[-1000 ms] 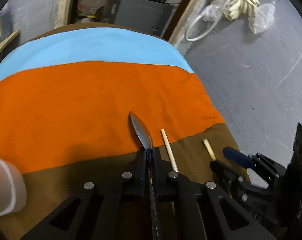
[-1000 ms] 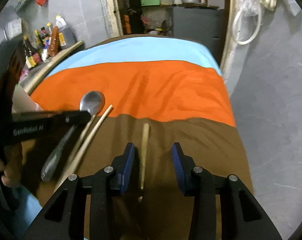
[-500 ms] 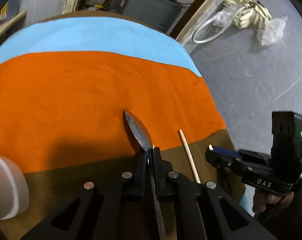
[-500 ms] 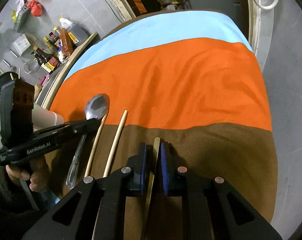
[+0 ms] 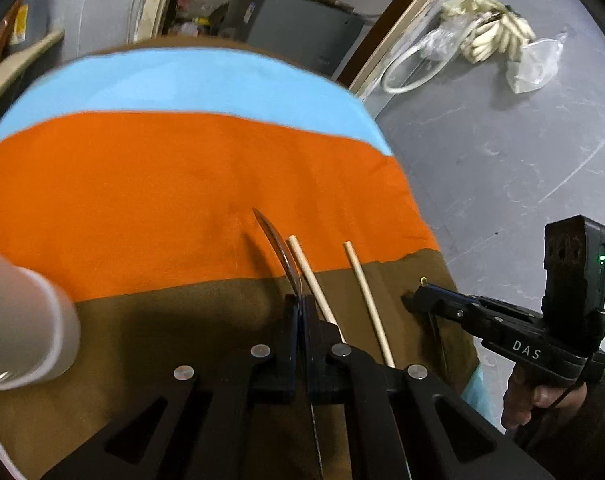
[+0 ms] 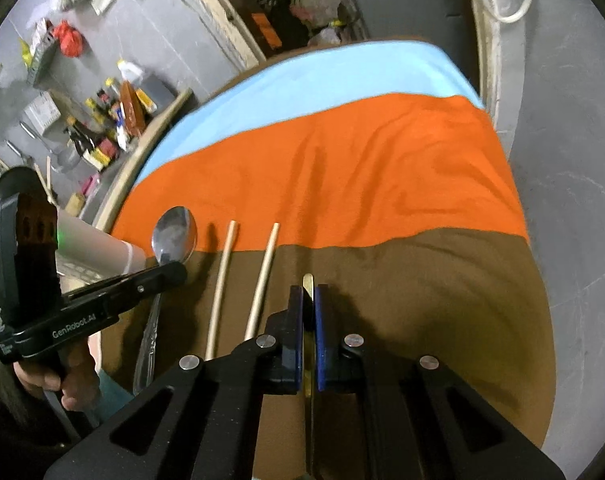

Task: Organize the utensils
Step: 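Lift the knife and spoon with both tools over the white basket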

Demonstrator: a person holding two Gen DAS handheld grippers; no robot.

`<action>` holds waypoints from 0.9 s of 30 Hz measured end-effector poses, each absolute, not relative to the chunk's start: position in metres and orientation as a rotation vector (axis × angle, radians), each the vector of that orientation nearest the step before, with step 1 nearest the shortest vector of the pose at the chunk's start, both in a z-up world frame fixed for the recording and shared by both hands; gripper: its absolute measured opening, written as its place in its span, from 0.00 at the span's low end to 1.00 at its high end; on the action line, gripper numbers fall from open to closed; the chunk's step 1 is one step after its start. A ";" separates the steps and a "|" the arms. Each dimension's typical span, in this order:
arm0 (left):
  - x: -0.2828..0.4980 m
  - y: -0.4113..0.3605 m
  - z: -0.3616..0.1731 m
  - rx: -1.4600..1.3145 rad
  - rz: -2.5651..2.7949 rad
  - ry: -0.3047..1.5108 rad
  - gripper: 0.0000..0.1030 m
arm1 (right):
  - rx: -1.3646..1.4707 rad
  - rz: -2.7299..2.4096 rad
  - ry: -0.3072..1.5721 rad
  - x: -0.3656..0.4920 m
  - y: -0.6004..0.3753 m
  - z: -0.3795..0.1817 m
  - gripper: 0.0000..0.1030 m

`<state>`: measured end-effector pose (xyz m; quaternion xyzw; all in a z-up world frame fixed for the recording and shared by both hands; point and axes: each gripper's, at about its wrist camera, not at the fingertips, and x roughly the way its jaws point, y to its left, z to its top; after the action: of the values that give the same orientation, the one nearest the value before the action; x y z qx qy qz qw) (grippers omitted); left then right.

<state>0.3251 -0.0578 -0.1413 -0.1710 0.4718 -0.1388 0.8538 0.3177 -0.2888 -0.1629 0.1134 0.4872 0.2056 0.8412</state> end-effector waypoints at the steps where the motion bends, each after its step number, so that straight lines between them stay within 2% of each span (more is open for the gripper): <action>1: 0.318 -0.057 -0.135 -0.355 -0.294 0.970 0.03 | 0.249 0.426 1.010 0.312 -0.291 -0.159 0.04; 9: 0.269 -0.048 -0.088 -0.311 -0.339 0.820 0.03 | 0.259 0.355 0.851 0.261 -0.296 -0.119 0.02; 16: 0.246 -0.023 -0.055 -0.334 -0.371 0.764 0.03 | 0.199 0.304 0.752 0.238 -0.279 -0.075 0.01; 27: 0.210 0.079 0.002 -0.436 -0.257 0.568 0.03 | 0.121 0.308 0.535 0.213 -0.232 0.016 0.01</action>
<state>0.2098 0.0793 0.0023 -0.2129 0.2772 -0.1257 0.9285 0.2134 -0.2320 0.0159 0.0596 0.2633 0.1516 0.9509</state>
